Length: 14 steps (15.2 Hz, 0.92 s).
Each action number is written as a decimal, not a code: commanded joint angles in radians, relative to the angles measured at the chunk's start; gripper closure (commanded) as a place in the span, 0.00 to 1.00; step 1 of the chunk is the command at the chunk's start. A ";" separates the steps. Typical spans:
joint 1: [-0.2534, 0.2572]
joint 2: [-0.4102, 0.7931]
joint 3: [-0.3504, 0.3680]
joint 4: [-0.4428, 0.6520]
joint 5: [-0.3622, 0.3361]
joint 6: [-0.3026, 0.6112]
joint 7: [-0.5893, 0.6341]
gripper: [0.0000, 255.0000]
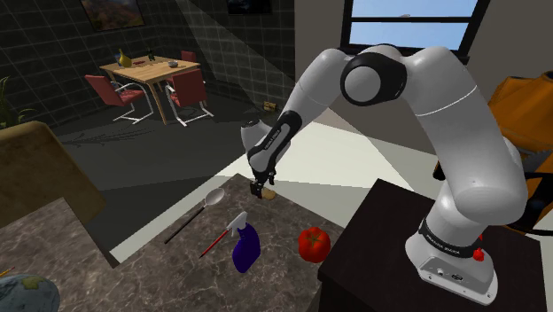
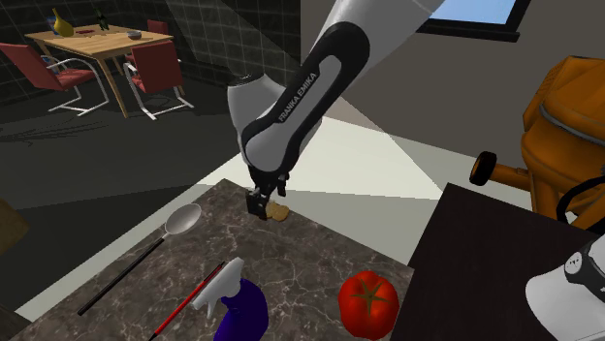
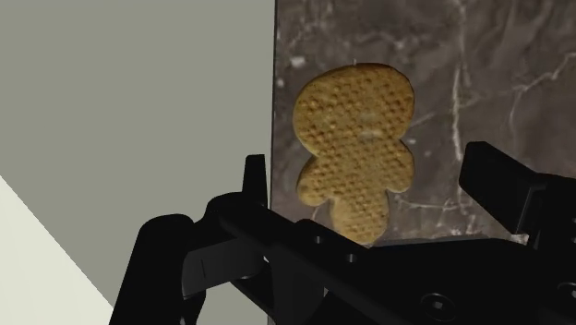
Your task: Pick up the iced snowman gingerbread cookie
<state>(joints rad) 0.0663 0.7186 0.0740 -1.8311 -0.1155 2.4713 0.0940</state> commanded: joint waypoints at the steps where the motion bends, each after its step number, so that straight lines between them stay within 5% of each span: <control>1: 0.003 0.028 -0.002 0.014 -0.002 0.015 0.002 0.00; 4: 0.004 0.047 -0.004 0.020 -0.004 0.027 0.004 0.00; 5: 0.005 0.050 -0.004 0.023 -0.004 0.027 0.005 1.00; 14: 0.004 0.047 -0.004 0.020 -0.004 0.027 0.004 1.00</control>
<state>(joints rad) 0.0704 0.7675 0.0698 -1.8087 -0.1195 2.4981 0.0977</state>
